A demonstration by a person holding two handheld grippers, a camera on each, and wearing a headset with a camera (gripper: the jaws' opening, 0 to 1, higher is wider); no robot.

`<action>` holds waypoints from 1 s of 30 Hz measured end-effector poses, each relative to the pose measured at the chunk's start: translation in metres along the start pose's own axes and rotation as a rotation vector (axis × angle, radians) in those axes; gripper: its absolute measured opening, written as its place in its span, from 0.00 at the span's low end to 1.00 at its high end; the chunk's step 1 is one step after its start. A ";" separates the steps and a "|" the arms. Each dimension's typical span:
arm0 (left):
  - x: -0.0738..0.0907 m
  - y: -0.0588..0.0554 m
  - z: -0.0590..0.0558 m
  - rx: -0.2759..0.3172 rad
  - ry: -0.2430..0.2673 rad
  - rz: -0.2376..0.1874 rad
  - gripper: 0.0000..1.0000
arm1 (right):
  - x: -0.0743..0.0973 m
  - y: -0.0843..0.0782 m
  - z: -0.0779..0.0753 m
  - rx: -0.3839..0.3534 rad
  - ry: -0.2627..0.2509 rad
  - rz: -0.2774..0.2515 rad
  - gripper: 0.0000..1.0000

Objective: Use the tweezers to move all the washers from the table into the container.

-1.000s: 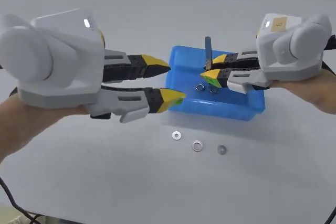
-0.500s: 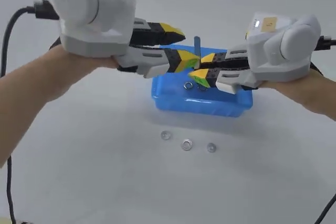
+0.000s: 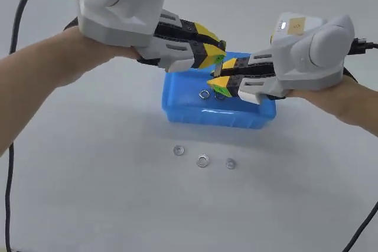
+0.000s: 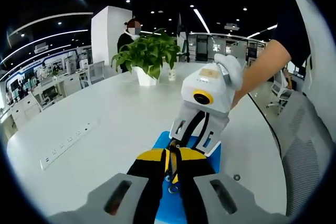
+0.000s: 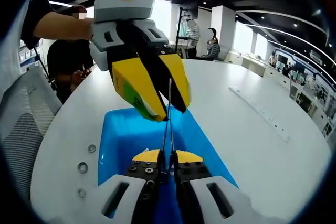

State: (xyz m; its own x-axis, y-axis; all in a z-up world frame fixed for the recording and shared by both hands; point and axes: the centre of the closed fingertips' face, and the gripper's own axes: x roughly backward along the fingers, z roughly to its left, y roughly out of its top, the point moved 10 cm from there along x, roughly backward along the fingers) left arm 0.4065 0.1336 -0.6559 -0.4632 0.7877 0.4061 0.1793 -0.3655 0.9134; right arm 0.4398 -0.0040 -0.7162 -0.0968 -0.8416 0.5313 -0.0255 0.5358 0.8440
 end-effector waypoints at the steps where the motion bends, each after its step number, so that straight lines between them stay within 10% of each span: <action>1: -0.001 0.001 0.000 0.003 -0.013 -0.004 0.12 | 0.000 0.000 0.000 0.000 0.002 0.000 0.10; 30: -0.001 0.016 -0.008 -0.139 -0.040 0.034 0.05 | 0.002 0.006 -0.002 0.041 -0.018 0.047 0.13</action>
State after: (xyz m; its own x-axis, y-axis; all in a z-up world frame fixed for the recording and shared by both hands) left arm 0.4031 0.1230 -0.6424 -0.4231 0.7918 0.4404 0.0711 -0.4555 0.8874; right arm 0.4417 -0.0026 -0.7099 -0.1167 -0.8146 0.5682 -0.0612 0.5769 0.8145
